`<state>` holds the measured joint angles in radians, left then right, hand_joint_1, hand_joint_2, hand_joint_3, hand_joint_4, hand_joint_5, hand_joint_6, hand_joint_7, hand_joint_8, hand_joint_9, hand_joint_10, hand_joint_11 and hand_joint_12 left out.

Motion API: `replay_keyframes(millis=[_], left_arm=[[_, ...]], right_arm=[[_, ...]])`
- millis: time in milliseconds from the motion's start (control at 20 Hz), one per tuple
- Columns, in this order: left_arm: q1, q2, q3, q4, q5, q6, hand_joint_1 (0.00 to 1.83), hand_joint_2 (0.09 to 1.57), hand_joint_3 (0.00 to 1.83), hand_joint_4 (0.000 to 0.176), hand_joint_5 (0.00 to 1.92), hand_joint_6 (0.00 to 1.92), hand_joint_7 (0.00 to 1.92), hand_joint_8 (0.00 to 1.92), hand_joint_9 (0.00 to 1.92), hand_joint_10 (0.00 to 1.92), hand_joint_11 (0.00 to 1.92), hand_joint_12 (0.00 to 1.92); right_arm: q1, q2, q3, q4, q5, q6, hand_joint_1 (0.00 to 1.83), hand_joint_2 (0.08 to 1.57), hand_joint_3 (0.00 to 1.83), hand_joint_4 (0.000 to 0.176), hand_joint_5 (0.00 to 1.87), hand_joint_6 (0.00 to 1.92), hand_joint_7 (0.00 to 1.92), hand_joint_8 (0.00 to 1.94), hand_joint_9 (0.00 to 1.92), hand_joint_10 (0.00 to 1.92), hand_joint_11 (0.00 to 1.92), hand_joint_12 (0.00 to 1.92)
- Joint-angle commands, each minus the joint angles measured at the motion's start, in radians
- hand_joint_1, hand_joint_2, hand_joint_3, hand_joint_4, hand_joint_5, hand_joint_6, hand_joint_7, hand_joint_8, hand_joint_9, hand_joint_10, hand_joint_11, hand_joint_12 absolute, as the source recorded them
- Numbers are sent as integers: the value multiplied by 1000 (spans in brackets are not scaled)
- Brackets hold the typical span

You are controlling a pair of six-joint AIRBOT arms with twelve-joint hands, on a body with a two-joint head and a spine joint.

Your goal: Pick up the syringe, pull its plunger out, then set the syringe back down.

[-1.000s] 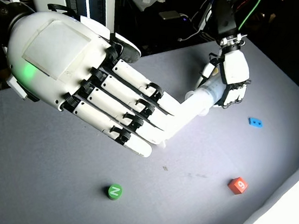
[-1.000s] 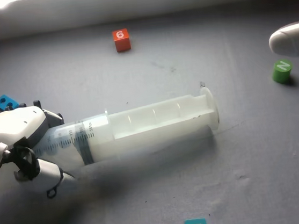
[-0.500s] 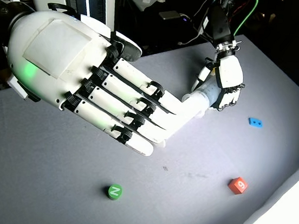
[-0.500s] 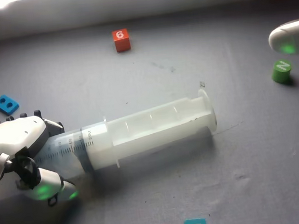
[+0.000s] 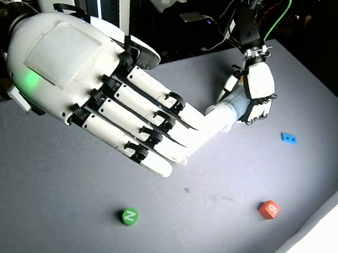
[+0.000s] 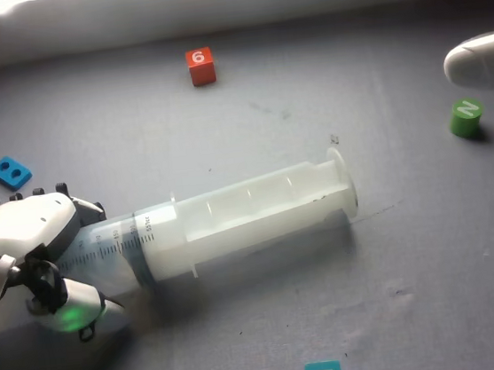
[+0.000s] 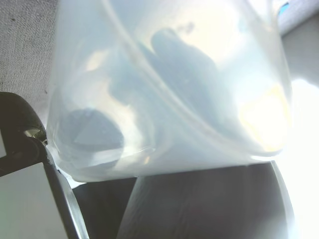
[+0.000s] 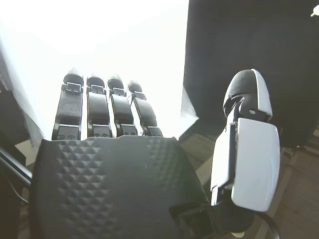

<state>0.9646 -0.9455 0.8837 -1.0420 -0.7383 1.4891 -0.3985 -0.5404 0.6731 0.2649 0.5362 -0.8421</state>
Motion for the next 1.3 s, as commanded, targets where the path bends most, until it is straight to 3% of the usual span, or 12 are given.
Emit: replay_keyframes(millis=[0, 50, 100, 150, 300, 450, 500, 600, 850, 1000, 1250], left_arm=[[-10, -3, -2, 30, -77, 6, 1218, 1194, 0, 0, 802, 1062, 859, 1386, 588, 1244, 331, 1554], [-13, -3, -4, 29, -77, 7, 1115, 1115, 0, 0, 722, 618, 709, 1023, 538, 1204, 278, 1549], [-17, -3, -5, 26, -77, 10, 1069, 1099, 0, 0, 667, 357, 657, 659, 506, 1000, 220, 1483], [-20, -3, -6, 26, -77, 11, 1031, 1107, 0, 0, 659, 194, 685, 392, 511, 808, 187, 1426], [-24, -3, -6, 26, -77, 14, 933, 1154, 3, 0, 600, 17, 696, 55, 521, 440, 102, 1355], [-25, -2, -10, 25, -85, 14, 928, 1158, 0, 0, 601, 2, 712, 6, 564, 326, 98, 1349], [-28, -1, -11, 25, -85, 16, 887, 1066, 0, 0, 443, 0, 529, 0, 467, 146, 42, 1158], [-35, 4, -16, 25, -85, 29, 898, 1018, 0, 0, 377, 0, 463, 0, 444, 30, 31, 1025], [-93, 27, -32, 23, -62, 89, 791, 971, 1, 0, 215, 0, 324, 0, 347, 0, 3, 881], [-142, 36, -34, 23, -36, 127, 779, 944, 0, 0, 227, 2, 324, 3, 345, 4, 38, 791], [-312, 81, -49, -13, 71, 288, 709, 956, 6, 0, 223, 3, 314, 1, 333, 3, 30, 775]], right_arm=[[8, 4, 2, -7, 134, 9, 404, 959, 0, 0, 0, 0, 0, 0, 0, 0, 0, 0], [8, 4, 2, -7, 135, 9, 397, 962, 1, 0, 0, 0, 0, 0, 0, 0, 0, 0], [7, 5, 2, -7, 136, 10, 388, 956, 0, 0, 0, 0, 0, 0, 0, 0, 0, 0], [7, 5, 2, -7, 137, 11, 394, 955, 0, 0, 0, 0, 0, 0, 0, 0, 0, 0], [7, 5, 2, -7, 138, 11, 387, 955, 0, 0, 0, 0, 0, 0, 0, 0, 0, 0], [7, 5, 2, -7, 138, 12, 387, 955, 0, 0, 0, 0, 0, 0, 0, 0, 0, 0], [7, 5, 2, -7, 138, 12, 399, 961, 2, 0, 0, 0, 0, 0, 0, 0, 0, 0], [7, 5, 2, -7, 138, 12, 413, 961, 1, 0, 0, 0, 0, 0, 0, 0, 0, 0], [6, 5, 2, -7, 139, 12, 392, 960, 0, 0, 0, 0, 0, 0, 0, 0, 0, 0], [6, 5, 2, -7, 139, 12, 439, 958, 0, 0, 0, 0, 0, 0, 0, 0, 0, 0], [6, 5, 1, -7, 139, 12, 387, 972, 5, 0, 0, 0, 0, 0, 0, 0, 0, 0]])
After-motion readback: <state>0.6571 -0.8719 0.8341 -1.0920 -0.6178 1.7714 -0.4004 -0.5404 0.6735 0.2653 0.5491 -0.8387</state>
